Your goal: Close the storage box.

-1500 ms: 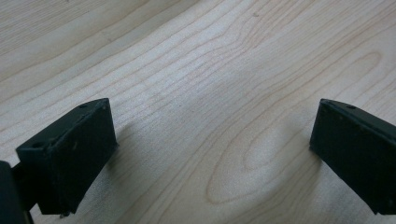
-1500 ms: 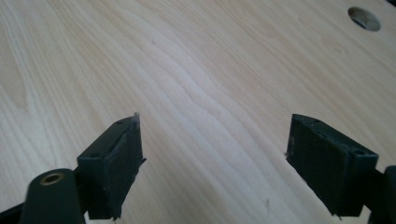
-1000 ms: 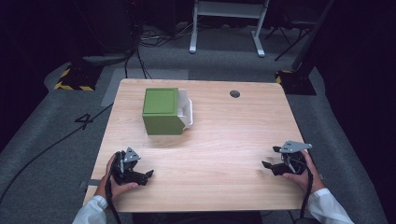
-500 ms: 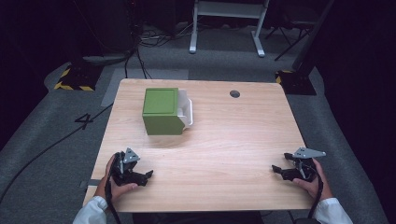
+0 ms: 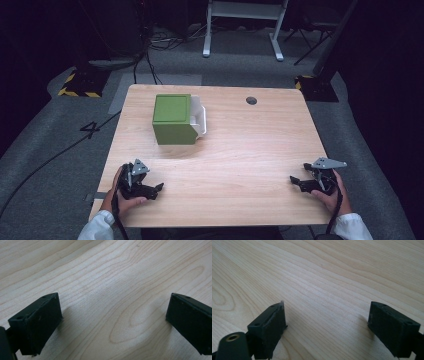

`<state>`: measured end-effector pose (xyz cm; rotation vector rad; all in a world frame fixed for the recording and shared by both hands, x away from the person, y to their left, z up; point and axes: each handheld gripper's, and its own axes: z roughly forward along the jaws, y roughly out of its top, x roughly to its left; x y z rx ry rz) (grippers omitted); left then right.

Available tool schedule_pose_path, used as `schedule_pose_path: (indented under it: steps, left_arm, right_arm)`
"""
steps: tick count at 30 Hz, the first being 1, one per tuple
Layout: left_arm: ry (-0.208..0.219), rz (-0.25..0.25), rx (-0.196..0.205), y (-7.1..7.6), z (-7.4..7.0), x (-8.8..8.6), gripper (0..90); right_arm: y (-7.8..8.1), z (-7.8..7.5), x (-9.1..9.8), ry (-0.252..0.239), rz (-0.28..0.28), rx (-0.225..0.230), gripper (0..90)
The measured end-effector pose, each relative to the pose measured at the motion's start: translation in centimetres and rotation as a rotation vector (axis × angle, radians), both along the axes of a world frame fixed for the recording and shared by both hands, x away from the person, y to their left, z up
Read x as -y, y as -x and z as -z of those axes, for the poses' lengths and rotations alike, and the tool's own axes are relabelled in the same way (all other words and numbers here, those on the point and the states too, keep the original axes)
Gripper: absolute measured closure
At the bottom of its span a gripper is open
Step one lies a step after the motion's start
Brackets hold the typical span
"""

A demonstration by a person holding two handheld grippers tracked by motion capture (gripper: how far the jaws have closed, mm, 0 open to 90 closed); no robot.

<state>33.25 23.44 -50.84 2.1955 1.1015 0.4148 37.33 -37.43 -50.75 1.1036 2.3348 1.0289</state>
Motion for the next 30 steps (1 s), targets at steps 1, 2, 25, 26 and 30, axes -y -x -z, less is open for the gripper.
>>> schedule_pose_path:
  steps: [1, 2, 25, 26, 30]
  left_arm:
    - [0.002, 0.000, -0.001, -0.01, 0.01, 0.01, 0.4]
    - [0.004, -0.001, 0.001, -0.05, 0.02, 0.04, 0.3]
    - [0.001, 0.006, 0.000, -0.24, 0.00, 0.07, 0.2]
    - [0.002, 0.006, 0.000, -0.25, 0.00, 0.07, 0.2]
    - [0.002, 0.008, 0.000, -0.29, 0.00, 0.06, 0.2]
  right_arm:
    - [0.00, 0.00, 0.00, 0.000, 0.000, 0.000, 14.6]
    - [0.00, 0.00, 0.00, 0.000, 0.000, 0.000, 14.6]
    - [0.00, 0.00, 0.00, 0.001, 0.000, 0.001, 14.7]
    - [0.00, 0.00, 0.00, 0.000, -0.001, 0.001, 14.7]
    - [0.02, 0.00, -0.01, 0.000, -0.001, 0.002, 14.8]
